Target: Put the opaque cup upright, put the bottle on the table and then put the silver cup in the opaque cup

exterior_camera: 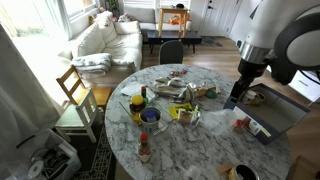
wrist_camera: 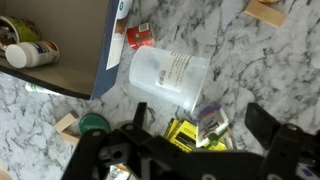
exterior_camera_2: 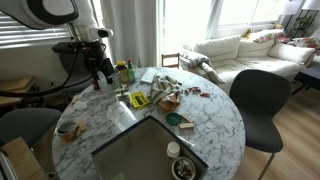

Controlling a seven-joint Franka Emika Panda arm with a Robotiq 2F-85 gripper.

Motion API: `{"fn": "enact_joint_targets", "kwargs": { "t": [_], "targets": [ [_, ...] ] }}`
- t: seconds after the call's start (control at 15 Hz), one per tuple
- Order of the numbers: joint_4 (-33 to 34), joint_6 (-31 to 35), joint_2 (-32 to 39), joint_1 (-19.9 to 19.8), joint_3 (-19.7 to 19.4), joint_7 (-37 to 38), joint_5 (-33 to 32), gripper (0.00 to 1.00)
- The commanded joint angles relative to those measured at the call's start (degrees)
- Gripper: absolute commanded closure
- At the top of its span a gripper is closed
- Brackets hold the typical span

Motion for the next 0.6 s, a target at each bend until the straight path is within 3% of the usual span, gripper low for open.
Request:
{"fn": "enact_joint_targets", "kwargs": {
  "t": [0.0,0.47,0.53],
  "targets": [
    [0.22,0.63,2.19,-0.07,0.72,3.16,-1.05,0.0],
    [1.08,1.44,4.11,0.3,1.12,3.33,-1.27,0.0],
    [0.65,4.3,5.21,0.87,1.11,1.71,-0.18,0.0]
  ]
}}
